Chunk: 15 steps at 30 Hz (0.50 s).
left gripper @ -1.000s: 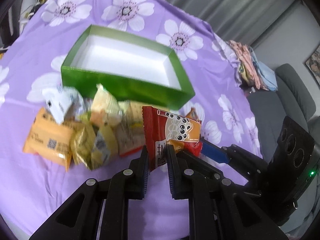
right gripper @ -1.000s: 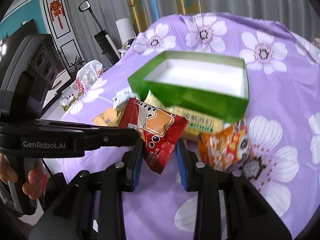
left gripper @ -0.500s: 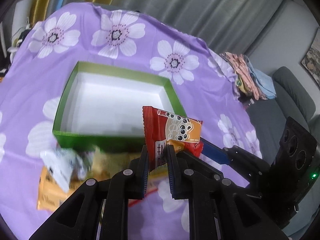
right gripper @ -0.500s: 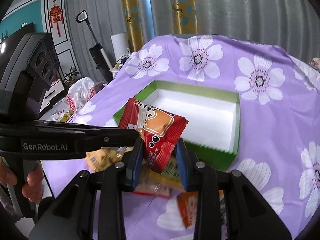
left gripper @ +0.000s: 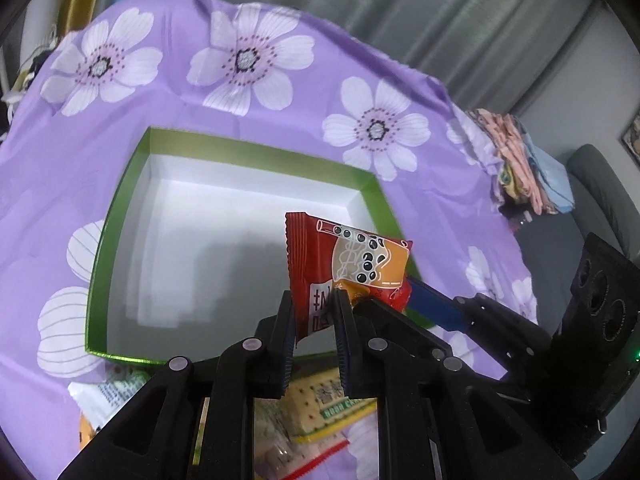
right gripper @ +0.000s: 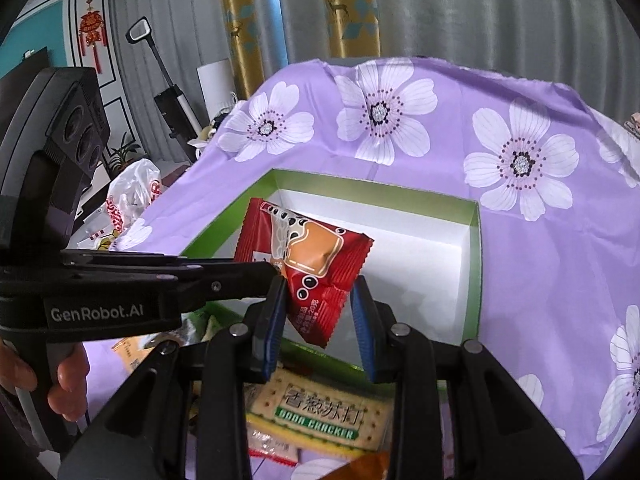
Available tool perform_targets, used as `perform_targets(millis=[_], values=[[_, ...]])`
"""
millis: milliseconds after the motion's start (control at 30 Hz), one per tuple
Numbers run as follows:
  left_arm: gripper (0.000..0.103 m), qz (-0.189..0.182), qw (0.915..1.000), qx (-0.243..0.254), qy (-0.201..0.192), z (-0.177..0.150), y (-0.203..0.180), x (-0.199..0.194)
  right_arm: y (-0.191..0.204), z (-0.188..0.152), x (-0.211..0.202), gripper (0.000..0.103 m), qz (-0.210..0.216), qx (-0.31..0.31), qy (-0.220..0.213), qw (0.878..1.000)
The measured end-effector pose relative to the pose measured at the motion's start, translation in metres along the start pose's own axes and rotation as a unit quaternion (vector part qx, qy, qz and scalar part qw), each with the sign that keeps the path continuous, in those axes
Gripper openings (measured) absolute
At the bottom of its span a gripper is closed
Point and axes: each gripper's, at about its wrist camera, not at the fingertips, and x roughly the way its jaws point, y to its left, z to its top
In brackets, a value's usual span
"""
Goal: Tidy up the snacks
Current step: 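Lift the red-and-white packet with the right tool over the green box, then open the right tool to drop the packet into the box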
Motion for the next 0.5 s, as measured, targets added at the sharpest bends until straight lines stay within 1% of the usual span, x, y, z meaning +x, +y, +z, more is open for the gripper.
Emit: perform_targets(millis=[100,200,233,267,300,333,367,400,433,467,500], values=[[0.016,0.002,1.0000,-0.008,0.006,0.001,0.005,0.007,-0.002,-0.001,0.010,0.033,-0.004,0.004,0.010,1.000],[0.016,0.007,0.9998,-0.015,0.011,0.000,0.007,0.012,-0.002,-0.001,0.017,0.036,-0.016,0.007,0.020,1.000],[0.017,0.007,0.9998,-0.016,0.012,0.001,0.007,0.013,-0.002,-0.002,0.019,0.038,-0.022,0.010,0.022,0.999],[0.021,0.010,0.9997,-0.016,0.014,0.001,0.008,0.014,-0.003,-0.002,0.020,0.039,-0.024,0.013,0.023,0.999],[0.029,0.014,0.9997,-0.014,0.014,0.000,0.007,0.014,-0.004,-0.003,0.020,0.042,-0.023,0.018,0.021,0.999],[0.033,0.023,0.9996,-0.011,0.012,0.000,0.006,0.012,-0.005,-0.003,0.019,0.045,-0.025,0.021,0.019,0.999],[0.045,0.032,0.9994,-0.008,0.007,-0.001,0.006,0.010,-0.005,-0.003,0.018,0.051,-0.032,0.023,0.016,0.999],[0.058,0.037,0.9993,-0.007,0.002,-0.002,0.006,0.007,-0.006,-0.003,0.015,0.054,-0.038,0.024,0.011,0.999],[0.066,0.041,0.9991,-0.007,-0.004,-0.003,0.006,0.004,-0.007,-0.004,0.012,0.054,-0.040,0.026,0.007,0.999],[0.078,0.040,0.9991,-0.009,-0.010,-0.004,0.007,0.000,-0.009,-0.004,0.009,0.055,-0.039,0.028,0.005,0.999],[0.081,0.038,0.9991,-0.011,-0.015,-0.005,0.007,-0.005,-0.009,-0.005,0.004,0.056,-0.038,0.030,0.004,0.999]])
